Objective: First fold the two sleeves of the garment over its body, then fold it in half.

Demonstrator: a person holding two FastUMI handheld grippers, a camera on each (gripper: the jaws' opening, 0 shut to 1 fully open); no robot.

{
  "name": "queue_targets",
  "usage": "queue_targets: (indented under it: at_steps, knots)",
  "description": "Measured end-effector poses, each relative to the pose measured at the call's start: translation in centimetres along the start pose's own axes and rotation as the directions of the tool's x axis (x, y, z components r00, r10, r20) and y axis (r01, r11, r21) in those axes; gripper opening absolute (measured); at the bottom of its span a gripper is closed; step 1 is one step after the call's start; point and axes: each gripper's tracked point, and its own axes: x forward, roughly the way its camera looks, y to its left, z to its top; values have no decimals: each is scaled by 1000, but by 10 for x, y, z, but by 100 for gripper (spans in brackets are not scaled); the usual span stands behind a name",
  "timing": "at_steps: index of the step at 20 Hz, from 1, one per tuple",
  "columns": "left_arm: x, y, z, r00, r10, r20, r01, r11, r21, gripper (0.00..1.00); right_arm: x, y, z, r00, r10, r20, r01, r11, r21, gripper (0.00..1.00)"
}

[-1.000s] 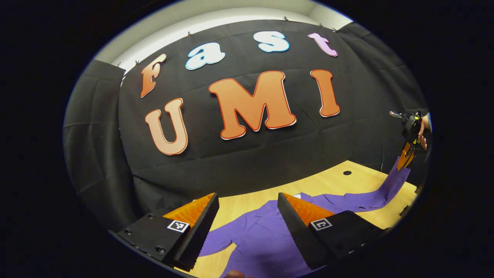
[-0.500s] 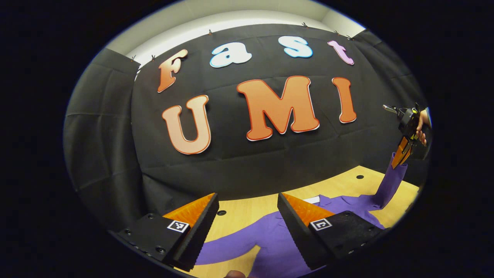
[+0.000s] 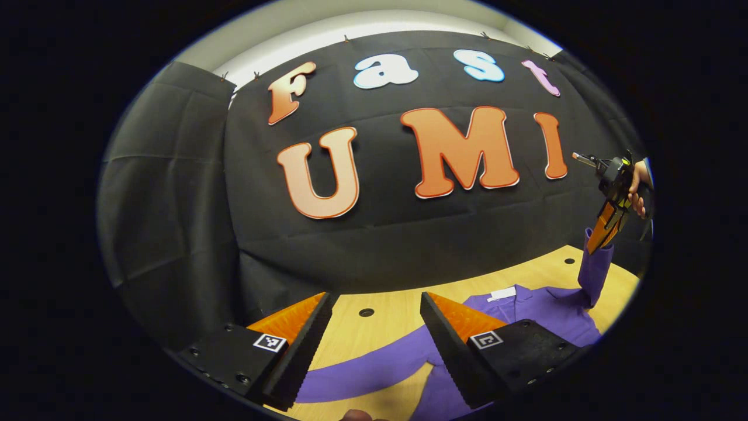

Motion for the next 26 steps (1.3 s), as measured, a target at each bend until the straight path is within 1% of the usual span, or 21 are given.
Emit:
queue_targets:
  at_steps: [4, 9, 11, 15, 17, 18, 20, 21, 23, 24, 25, 26]
  knots:
    - [3, 39, -18, 999, 43, -32, -43, 999, -13, 98, 23, 46, -13, 999, 17, -34, -19, 999, -49, 1]
    - [5, 81, -40, 995, 81, -66, -81, 997, 2, 98, 59, 90, -27, 998, 27, -57, -30, 998, -54, 1]
    - [9, 93, -47, 993, 87, -84, -86, 996, 7, 98, 70, 109, -33, 996, 49, -69, -52, 998, -37, 1]
    - [14, 107, -62, 990, 83, -110, -83, 997, 11, 98, 88, 139, -39, 995, 77, -59, -78, 997, -16, 1]
    - [18, 110, -68, 990, 74, -124, -73, 997, 15, 98, 94, 152, -39, 994, 101, -44, -100, 995, 24, 2]
    - [19, 110, -72, 988, 67, -136, -66, 998, 17, 98, 93, 159, -37, 993, 121, -20, -120, 992, 32, 4]
    - [24, 107, -81, 986, 56, -159, -53, 998, 23, 98, 83, 165, -31, 989, 143, 34, -143, 990, 7, 15]
    - [27, 106, -83, 984, 52, -169, -48, 998, 26, 98, 78, 159, -29, 989, 135, 56, -134, 991, -23, 36]
    - [29, 102, -82, 984, 53, -173, -50, 998, 23, 98, 62, 148, -21, 984, 131, 119, -121, 989, -85, 51]
    - [29, 101, -83, 983, 54, -177, -52, 998, 18, 98, 52, 142, -16, 979, 133, 154, -117, 987, -109, 66]
    - [29, 99, -84, 981, 58, -188, -57, 998, 10, 98, 39, 137, -13, 974, 138, 181, -115, 984, -133, 78]
    - [30, 97, -87, 977, 62, -204, -64, 998, -3, 98, 28, 131, -7, 965, 146, 218, -114, 982, -152, 75]
